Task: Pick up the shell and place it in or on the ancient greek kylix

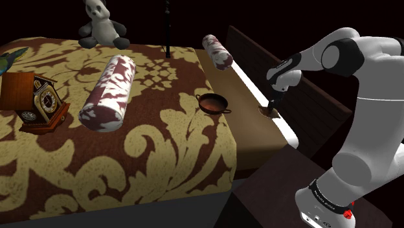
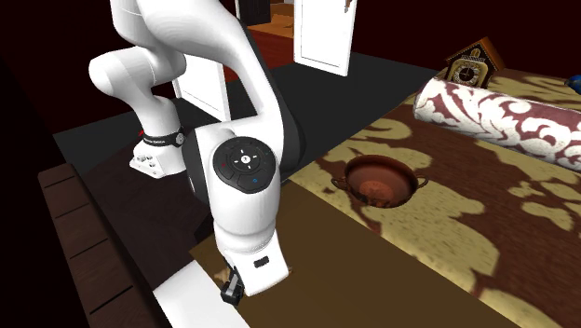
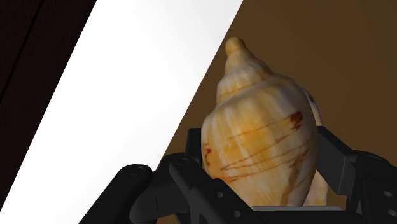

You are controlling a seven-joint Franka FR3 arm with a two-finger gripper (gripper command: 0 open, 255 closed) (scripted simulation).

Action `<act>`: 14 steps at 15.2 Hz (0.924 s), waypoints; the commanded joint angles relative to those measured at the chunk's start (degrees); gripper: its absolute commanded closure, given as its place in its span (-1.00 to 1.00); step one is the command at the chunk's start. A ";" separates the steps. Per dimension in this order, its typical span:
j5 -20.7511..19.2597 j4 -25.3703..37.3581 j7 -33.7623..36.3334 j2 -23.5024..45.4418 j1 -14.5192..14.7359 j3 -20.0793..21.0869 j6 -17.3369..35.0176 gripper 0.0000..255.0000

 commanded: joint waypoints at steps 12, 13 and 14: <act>-1.22 0.27 0.71 -3.21 0.55 -0.74 -3.36 1.00; -1.42 0.36 0.83 -3.73 0.63 -0.85 -3.94 1.00; -1.62 0.47 0.94 -4.23 0.71 -0.96 -4.53 1.00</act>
